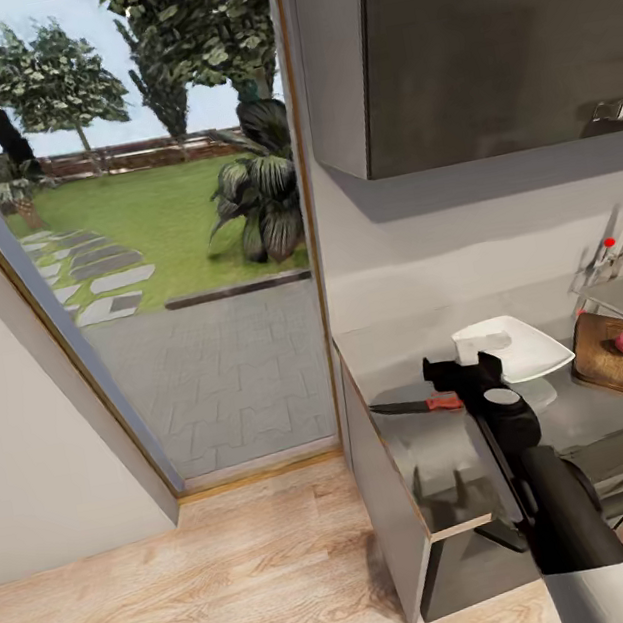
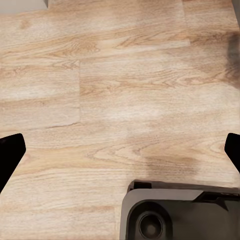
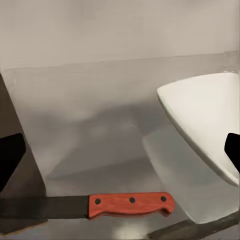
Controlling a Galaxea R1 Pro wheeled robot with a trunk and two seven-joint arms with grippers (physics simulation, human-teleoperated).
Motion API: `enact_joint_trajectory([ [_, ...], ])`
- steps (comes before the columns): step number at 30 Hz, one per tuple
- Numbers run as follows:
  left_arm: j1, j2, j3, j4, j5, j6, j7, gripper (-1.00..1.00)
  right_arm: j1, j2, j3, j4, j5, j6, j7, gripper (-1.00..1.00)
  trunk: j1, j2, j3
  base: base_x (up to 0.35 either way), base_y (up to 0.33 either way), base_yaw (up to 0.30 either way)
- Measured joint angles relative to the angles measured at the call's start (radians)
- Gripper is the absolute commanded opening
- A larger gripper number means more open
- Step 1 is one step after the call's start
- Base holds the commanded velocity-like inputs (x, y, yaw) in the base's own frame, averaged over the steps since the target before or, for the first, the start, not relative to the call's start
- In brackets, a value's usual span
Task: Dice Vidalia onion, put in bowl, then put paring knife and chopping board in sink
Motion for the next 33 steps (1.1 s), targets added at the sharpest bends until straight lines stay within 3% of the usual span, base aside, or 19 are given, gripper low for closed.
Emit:
enact_joint_trajectory([
  [6, 0.000, 0.000, 0.000, 0.000, 0.000, 0.000, -0.001, 1.00, -0.116, 0.001, 0.001, 0.032, 0.000, 0.107, 0.002, 1.00, 0.000, 0.000, 0.000, 0.000, 0.000, 0.000],
  [9, 0.000, 0.000, -0.001, 0.000, 0.000, 0.001, -0.001, 1.00, -0.219, 0.003, 0.005, 0.108, 0.000, 0.147, 0.004, 1.00, 0.000, 0.000, 0.000, 0.000, 0.000, 0.000],
  [14, 0.000, 0.000, -0.001, 0.000, 0.000, 0.000, -0.001, 1.00, -0.422, 0.005, 0.049, 0.396, -0.003, 0.163, 0.056, 1.00, 0.000, 0.000, 0.000, 0.000, 0.000, 0.000],
  [17, 0.000, 0.000, 0.000, 0.000, 0.000, 0.000, -0.001, 1.00, -0.530, 0.005, 0.077, 0.575, -0.003, 0.163, 0.146, 1.00, 0.000, 0.000, 0.000, 0.000, -0.019, 0.000],
  [19, 0.000, 0.000, 0.000, 0.000, 0.000, 0.000, -0.001, 1.00, -0.567, 0.005, 0.090, 0.629, -0.002, 0.163, 0.216, 1.00, 0.000, 0.000, 0.000, -0.002, -0.136, 0.000],
  [26, 0.000, 0.000, 0.000, 0.000, 0.000, 0.001, -0.001, 1.00, -0.601, -0.007, 0.168, 0.682, 0.005, 0.163, 0.451, 1.00, 0.000, 0.000, 0.000, -0.064, -0.259, 0.000],
  [33, 0.000, 0.000, 0.000, 0.000, 0.000, 0.002, -0.001, 1.00, -0.605, -0.011, 0.217, 0.688, 0.033, 0.161, 0.546, 1.00, 0.000, 0.000, 0.000, -0.105, -0.308, 0.000],
])
